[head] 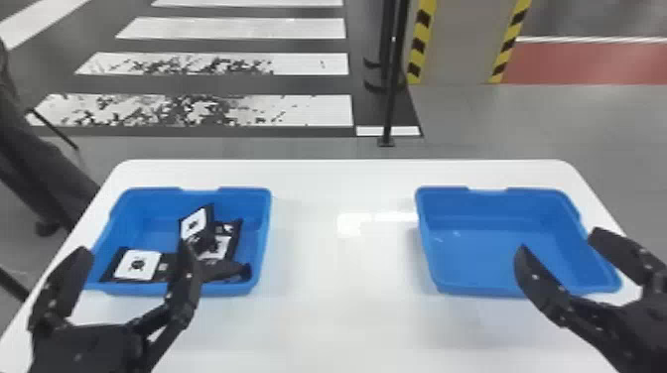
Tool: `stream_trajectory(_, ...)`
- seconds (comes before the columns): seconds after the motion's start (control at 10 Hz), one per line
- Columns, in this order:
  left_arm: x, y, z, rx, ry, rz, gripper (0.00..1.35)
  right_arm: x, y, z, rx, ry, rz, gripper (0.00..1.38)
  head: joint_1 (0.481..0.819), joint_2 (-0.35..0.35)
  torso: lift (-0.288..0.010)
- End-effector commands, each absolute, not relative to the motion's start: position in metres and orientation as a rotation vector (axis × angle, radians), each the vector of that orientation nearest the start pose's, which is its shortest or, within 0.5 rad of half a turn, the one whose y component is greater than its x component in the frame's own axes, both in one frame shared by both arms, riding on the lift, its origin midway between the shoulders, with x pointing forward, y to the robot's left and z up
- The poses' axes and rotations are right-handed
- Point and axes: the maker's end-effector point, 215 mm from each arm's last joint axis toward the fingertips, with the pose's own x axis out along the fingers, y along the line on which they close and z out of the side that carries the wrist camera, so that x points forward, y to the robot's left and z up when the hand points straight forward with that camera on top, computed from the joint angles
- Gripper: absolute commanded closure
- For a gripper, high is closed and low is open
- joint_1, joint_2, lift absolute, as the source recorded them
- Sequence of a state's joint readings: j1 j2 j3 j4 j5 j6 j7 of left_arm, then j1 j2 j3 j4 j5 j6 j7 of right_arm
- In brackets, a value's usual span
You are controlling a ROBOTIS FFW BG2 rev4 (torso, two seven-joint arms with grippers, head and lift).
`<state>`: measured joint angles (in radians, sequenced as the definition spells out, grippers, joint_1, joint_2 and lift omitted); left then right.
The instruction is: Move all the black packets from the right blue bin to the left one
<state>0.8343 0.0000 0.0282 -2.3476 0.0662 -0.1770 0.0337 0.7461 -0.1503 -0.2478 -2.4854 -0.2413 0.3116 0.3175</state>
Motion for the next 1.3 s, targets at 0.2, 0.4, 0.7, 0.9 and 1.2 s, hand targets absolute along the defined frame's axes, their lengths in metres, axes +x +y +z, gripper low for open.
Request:
stream_trajectory(0.2, 0.3563, 0.2496, -0.2517, -0.051, -0.119, 0.06, 0.0, 0.3772, -0.2463, -0.272, -0.016, 0.126, 0.278, 0.13, 0.695, 0.005, -0.14)
stream_trajectory(0.4, 0.3556, 0.2505, -0.2518, -0.049, -0.119, 0.061, 0.0, 0.3772, -0.246, -0.2708, -0.016, 0.123, 0.279, 0.13, 0.695, 0.005, -0.14)
stream_trajectory(0.7, 0.3555, 0.2506, -0.251, -0.049, -0.121, 0.061, 0.0, 0.3766, -0.2465, -0.2703, -0.018, 0.123, 0.278, 0.13, 0.695, 0.006, -0.14)
stream_trajectory(0.9, 0.3555, 0.2514, -0.251, -0.048, -0.122, 0.063, 0.0, 0.3756, -0.2466, -0.2694, -0.017, 0.123, 0.275, 0.13, 0.695, 0.006, -0.14)
stream_trajectory(1.2, 0.3548, 0.2523, -0.2518, -0.046, -0.119, 0.064, 0.0, 0.3752, -0.2463, -0.2679, -0.019, 0.121, 0.274, 0.13, 0.695, 0.007, -0.14)
